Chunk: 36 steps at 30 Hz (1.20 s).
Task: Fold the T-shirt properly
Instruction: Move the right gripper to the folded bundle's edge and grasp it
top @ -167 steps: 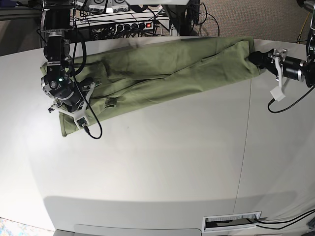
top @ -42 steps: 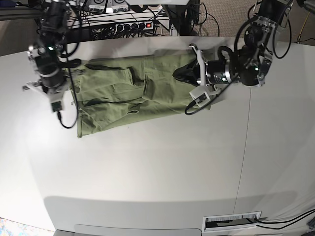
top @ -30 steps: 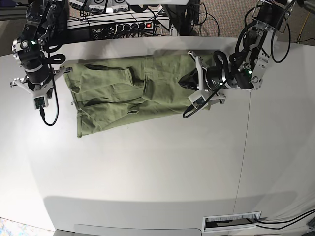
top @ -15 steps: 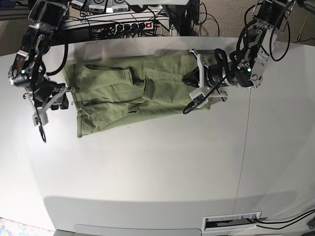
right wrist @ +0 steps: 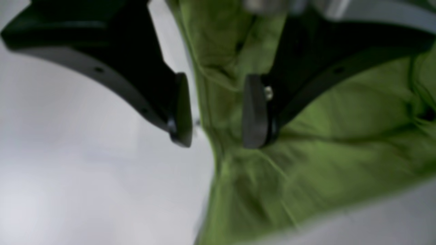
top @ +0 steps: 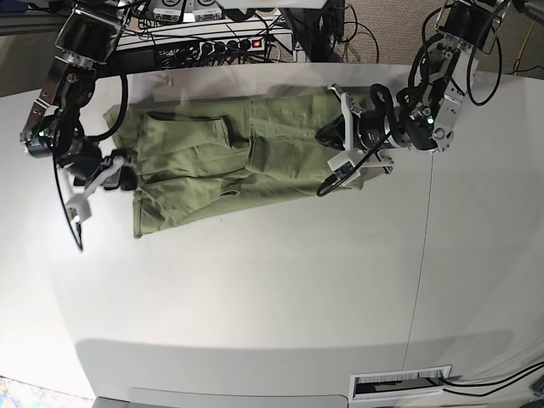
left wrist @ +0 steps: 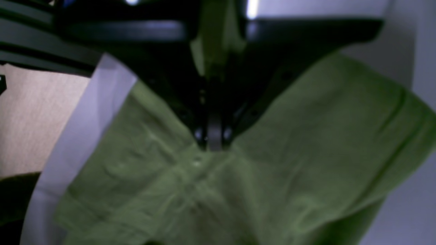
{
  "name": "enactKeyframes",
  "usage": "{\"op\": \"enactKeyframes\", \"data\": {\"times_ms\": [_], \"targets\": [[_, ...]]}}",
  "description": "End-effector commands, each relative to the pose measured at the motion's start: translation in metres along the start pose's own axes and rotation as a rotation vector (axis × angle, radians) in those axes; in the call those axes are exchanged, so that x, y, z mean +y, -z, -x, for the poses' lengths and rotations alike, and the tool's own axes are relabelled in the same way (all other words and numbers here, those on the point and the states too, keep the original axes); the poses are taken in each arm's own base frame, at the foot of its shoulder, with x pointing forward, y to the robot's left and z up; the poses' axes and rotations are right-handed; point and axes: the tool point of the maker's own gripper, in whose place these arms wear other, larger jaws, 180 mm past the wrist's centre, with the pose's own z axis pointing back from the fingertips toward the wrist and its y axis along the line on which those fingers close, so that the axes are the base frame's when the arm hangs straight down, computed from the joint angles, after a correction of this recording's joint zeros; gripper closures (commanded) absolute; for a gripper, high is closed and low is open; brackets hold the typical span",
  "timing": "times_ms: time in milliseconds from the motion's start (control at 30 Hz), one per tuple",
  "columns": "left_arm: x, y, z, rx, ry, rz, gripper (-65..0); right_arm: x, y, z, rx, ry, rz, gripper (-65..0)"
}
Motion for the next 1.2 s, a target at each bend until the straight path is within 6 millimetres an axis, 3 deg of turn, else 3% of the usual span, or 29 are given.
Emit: {"op": "enactKeyframes", "data": {"times_ms": [0,167,333,600,800,1000,1167], "targets": [[0.001,-0.003,-0.009,-0.035,0.005,0.001,0.0,-0.003,-0.011,-0.029,-0.077,-0.043,0.014,-26.0],[-0.005,-0.002,-0.002,-0.026,-0.01,0.013,0.0,-0.019,0.003,-0.014,0.037,0.019,0.012,-26.1],[-0.005,-0.002,-0.002,-0.027,-0.012,0.014,0.0,-0.016,0.028,-0.002,0.121,0.158,-0.135,-26.1],[-0.006,-0.002,-0.002,-0.028,-0.01,0.016,0.0,-0.008,0.037,-0.043,0.051,0.183,-0.226,-26.1],[-0.006,-0.002,-0.002,-0.028,-0.009,0.016,0.0,-0.007,0.04,-0.039,0.078,0.161,-0.209,-26.1],[-0.006,-0.002,-0.002,-0.028,-0.009,0.016,0.0,0.015,0.048,-0.034,0.112,0.124,-0.269,-26.1],[-0.006,-0.002,-0.003,-0.035,-0.009,0.016,0.0,0.022,0.05,-0.035,0.104,0.128,-0.293,-26.1]]}}
